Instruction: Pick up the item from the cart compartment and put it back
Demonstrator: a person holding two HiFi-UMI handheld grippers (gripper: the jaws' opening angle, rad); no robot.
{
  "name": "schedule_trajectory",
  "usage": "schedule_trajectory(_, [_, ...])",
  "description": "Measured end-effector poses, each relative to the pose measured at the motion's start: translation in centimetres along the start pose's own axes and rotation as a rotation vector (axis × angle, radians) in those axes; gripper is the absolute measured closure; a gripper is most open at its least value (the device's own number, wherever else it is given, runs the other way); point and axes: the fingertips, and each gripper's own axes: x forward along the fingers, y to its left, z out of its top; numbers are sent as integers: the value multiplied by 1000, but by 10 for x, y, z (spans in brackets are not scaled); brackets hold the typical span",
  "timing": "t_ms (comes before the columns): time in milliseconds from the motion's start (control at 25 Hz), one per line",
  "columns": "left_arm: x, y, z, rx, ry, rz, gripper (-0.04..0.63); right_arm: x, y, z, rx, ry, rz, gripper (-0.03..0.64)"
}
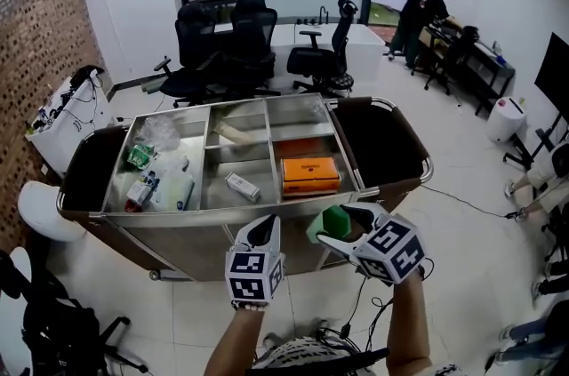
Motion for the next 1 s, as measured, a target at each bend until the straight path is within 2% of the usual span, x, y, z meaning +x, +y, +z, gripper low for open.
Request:
schedule_trajectory(160, [-4,-1,1,1,-2,-2,594,-1,-15,-15,48,13,-118,298])
schedule_trajectory(240, [-3,-2,2,3,-1,-8,594,-2,-21,-20,65,19,-146,298])
schedule_trajectory(760, [3,-8,-1,22,20,-48,592,-7,-25,-19,86,1,-153,298])
schedule_trajectory(1000, [1,-10,0,14,12,-35,594,-8,-23,-20,80,1,-147,298])
